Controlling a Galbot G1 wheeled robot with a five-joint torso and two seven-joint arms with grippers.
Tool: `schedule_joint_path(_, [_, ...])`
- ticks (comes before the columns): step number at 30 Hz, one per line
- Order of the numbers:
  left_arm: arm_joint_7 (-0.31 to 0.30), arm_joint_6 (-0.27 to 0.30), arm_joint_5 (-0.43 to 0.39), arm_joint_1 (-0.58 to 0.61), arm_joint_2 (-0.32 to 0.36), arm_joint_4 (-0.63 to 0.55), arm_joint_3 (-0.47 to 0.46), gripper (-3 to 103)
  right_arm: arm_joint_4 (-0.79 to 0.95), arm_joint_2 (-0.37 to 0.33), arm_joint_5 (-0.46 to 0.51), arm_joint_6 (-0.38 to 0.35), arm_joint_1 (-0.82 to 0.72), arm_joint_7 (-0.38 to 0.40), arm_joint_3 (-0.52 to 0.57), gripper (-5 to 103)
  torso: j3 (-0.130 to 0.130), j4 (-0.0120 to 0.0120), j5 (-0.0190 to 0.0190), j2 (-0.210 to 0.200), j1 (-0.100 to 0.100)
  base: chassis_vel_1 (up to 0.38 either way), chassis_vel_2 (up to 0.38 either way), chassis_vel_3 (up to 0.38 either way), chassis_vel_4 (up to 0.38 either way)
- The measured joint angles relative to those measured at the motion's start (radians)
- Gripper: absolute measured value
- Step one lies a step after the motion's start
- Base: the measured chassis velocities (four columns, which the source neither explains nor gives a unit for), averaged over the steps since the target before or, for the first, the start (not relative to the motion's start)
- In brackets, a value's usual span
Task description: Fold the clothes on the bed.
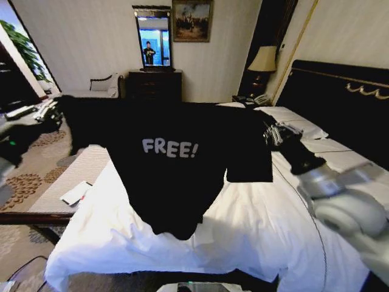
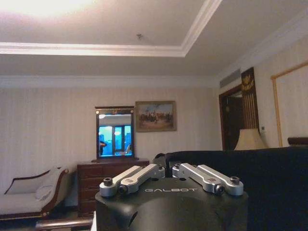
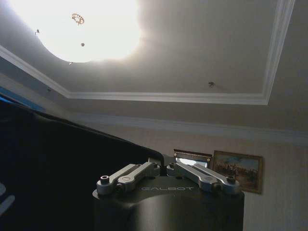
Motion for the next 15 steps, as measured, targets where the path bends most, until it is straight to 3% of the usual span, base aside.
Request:
schedule_joint_path(2, [0.006,-0.004,0.002,-0.009,0.018,0.023,0.013,2,-0.019,-0.012,0.014,0.000,0.043,-0.012,-0.029,1,0.000,-0.0002,-0.0001,0.000,0.000,0.000,0.000,0.000,0.000])
schedule_joint_path(4, [0.027,-0.016,0.020,-0.039,0.061,0.094,0.067,2,-0.076,-0.032,0.039,0.000,0.190,-0.035,-0.159,1,0.000,-0.0004,-0.0001,0.000,0.000,0.000,0.000,0.000,0.000])
schedule_joint_path(6, [0.030,-0.017,0.025,-0.045,0.065,0.105,0.076,2,-0.084,-0.034,0.042,0.000,0.212,-0.036,-0.181,1,0.000,-0.0004,-0.0001,0.000,0.000,0.000,0.000,0.000,0.000])
schedule_joint_path(8, [0.054,-0.027,0.075,-0.088,0.085,0.176,0.151,2,-0.138,-0.031,0.060,-0.006,0.384,-0.036,-0.347,1,0.000,-0.0005,-0.0005,0.000,0.000,0.000,0.000,0.000,0.000])
schedule_joint_path(9, [0.054,-0.027,0.075,-0.088,0.085,0.176,0.151,2,-0.138,-0.031,0.060,-0.006,0.384,-0.036,-0.347,1,0.000,-0.0005,-0.0005,0.000,0.000,0.000,0.000,0.000,0.000])
schedule_joint_path(10, [0.059,-0.029,0.090,-0.098,0.089,0.202,0.173,2,-0.166,-0.016,0.068,-0.010,0.474,-0.033,-0.443,1,0.000,-0.0013,-0.0011,0.000,0.000,0.000,0.000,0.000,0.000])
schedule_joint_path(12, [0.057,-0.031,0.112,-0.155,0.094,0.269,0.268,2,-0.255,0.045,0.085,-0.025,0.706,-0.006,-0.681,1,0.000,0.0005,0.0001,0.000,0.000,0.000,0.000,0.000,0.000])
schedule_joint_path(14, [0.055,-0.031,0.115,-0.169,0.095,0.279,0.288,2,-0.270,0.056,0.087,-0.026,0.739,-0.001,-0.713,1,0.000,0.0006,0.0000,0.000,0.000,0.000,0.000,0.000,0.000])
schedule_joint_path(15, [0.049,-0.032,0.124,-0.213,0.095,0.310,0.346,2,-0.312,0.088,0.092,-0.027,0.830,0.016,-0.801,1,0.000,0.0004,-0.0004,0.000,0.000,0.000,0.000,0.000,0.000])
